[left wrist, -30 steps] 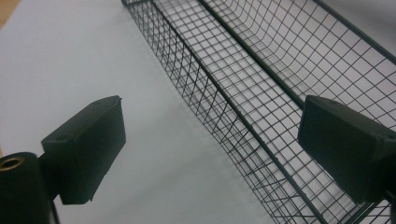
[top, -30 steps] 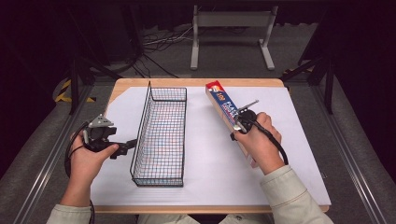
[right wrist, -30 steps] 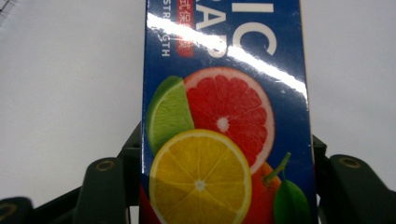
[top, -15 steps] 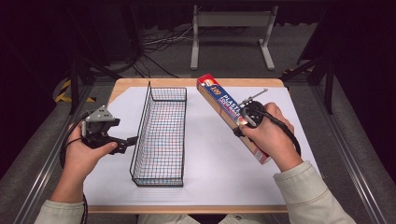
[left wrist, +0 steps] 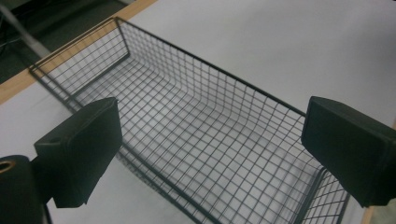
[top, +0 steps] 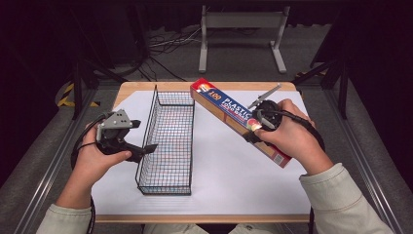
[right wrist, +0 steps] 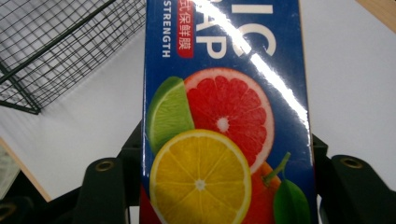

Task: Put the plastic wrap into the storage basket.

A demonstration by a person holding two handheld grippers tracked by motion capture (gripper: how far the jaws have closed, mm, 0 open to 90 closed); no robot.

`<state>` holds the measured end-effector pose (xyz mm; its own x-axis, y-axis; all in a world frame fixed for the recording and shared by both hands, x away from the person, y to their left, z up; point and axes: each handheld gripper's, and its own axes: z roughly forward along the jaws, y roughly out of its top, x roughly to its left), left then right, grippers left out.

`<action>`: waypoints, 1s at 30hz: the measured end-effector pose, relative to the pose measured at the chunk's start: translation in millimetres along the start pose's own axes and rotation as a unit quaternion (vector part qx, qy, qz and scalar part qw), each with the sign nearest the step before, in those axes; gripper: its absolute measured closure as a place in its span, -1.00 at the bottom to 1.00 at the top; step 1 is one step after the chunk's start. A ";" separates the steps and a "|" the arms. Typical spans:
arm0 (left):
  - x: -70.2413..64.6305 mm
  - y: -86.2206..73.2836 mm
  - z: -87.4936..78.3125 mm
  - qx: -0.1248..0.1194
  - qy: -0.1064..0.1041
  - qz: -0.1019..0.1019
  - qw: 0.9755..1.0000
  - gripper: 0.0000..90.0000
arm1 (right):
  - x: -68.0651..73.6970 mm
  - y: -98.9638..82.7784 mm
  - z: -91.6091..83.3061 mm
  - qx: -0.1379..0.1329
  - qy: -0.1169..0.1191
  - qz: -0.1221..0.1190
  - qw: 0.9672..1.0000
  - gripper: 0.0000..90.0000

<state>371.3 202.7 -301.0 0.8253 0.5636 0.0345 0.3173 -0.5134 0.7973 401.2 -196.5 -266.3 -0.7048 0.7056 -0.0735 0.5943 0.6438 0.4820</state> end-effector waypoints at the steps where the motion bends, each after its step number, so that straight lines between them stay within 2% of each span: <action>1: -1.8 2.3 0.8 -0.003 -0.007 0.007 1.000 -0.86 | 0.3 -0.2 -0.7 0.000 0.003 -0.003 1.000 -0.09; 5: -7.0 10.6 4.3 -0.001 -0.023 0.034 0.999 -0.84 | 3.3 -1.6 -2.9 -0.002 0.018 -0.017 1.000 -0.09; 8: -9.9 16.6 6.3 -0.007 -0.039 0.044 0.998 -0.78 | 6.7 -2.3 -4.1 -0.001 0.030 -0.031 0.999 -0.09; 12: -13.4 25.6 9.7 -0.011 -0.061 0.062 0.996 -0.77 | 12.9 -3.1 -4.9 -0.002 0.045 -0.058 0.997 -0.09; 13: -14.2 27.9 10.5 -0.009 -0.065 0.065 0.996 -0.77 | 15.1 -3.7 -5.0 -0.003 0.056 -0.069 0.996 -0.09; 14: -15.8 33.0 11.8 -0.006 -0.069 0.074 0.995 -0.78 | 15.8 -4.0 -5.0 -0.003 0.064 -0.073 0.995 -0.09; 15: -15.8 33.0 11.8 -0.006 -0.069 0.074 0.995 -0.80 | 15.8 -4.0 -5.0 -0.003 0.064 -0.073 0.995 -0.09; 20: -20.9 46.8 14.1 -0.017 -0.101 0.087 0.991 -0.80 | 18.7 -5.7 -3.8 0.001 0.081 -0.110 0.991 -0.09; 23: -24.7 54.4 17.4 -0.015 -0.104 0.101 0.989 -0.83 | 21.4 -6.4 -3.3 0.005 0.089 -0.130 0.988 -0.09; 25: -27.6 58.1 20.2 -0.010 -0.103 0.105 0.989 -0.83 | 23.9 -6.9 -3.0 0.011 0.092 -0.149 0.984 -0.09; 26: -29.0 59.9 21.5 -0.007 -0.103 0.113 0.988 -0.83 | 23.9 -6.9 -3.0 0.011 0.092 -0.149 0.984 -0.09; 28: -31.7 64.7 24.5 -0.011 -0.106 0.123 0.987 -0.83 | 26.5 -7.7 -1.3 0.016 0.094 -0.173 0.980 -0.09; 29: -32.8 66.0 25.3 -0.012 -0.104 0.125 0.987 -0.84 | 27.3 -7.9 -0.9 0.018 0.096 -0.182 0.978 -0.09; 30: -32.8 66.0 25.3 -0.012 -0.104 0.125 0.987 -0.84 | 27.3 -7.9 -0.9 0.018 0.096 -0.182 0.978 -0.09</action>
<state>377.0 133.9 -264.8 0.9550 0.2755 0.1095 0.0828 -0.6026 0.7937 376.9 -182.5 -271.3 -0.9300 0.3616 -0.0666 0.3016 0.8539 0.4241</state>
